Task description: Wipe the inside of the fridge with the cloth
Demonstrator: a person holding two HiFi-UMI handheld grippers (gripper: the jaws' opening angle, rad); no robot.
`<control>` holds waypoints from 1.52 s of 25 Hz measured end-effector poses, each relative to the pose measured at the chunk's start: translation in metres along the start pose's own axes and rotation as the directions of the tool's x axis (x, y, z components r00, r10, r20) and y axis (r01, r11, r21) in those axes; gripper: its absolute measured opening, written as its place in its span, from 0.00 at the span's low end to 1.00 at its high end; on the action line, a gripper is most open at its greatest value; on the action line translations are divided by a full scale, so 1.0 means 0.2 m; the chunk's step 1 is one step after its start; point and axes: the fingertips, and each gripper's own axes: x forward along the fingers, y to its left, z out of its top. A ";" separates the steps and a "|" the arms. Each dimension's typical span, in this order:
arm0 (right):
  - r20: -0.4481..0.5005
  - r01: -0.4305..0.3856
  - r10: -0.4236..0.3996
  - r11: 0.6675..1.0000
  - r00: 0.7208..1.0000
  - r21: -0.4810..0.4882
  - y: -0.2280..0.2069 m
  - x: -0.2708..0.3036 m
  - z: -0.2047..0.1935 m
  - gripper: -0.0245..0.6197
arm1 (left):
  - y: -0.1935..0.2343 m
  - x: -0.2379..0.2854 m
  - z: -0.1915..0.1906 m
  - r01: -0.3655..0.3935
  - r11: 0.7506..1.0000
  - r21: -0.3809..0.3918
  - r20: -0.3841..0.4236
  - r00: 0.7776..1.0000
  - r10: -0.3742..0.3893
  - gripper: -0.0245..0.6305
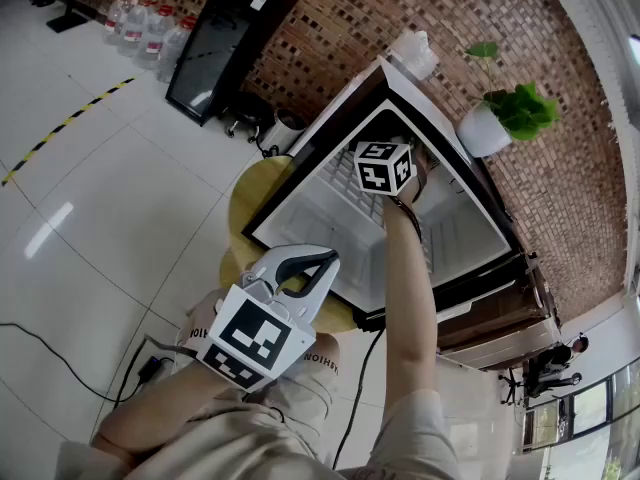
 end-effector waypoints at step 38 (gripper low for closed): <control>-0.138 -0.060 0.011 0.934 0.990 -0.353 0.09 -0.01 -0.24 0.17 | 0.00 0.01 -0.08 0.037 0.999 0.014 -0.061 0.997 -0.036 0.04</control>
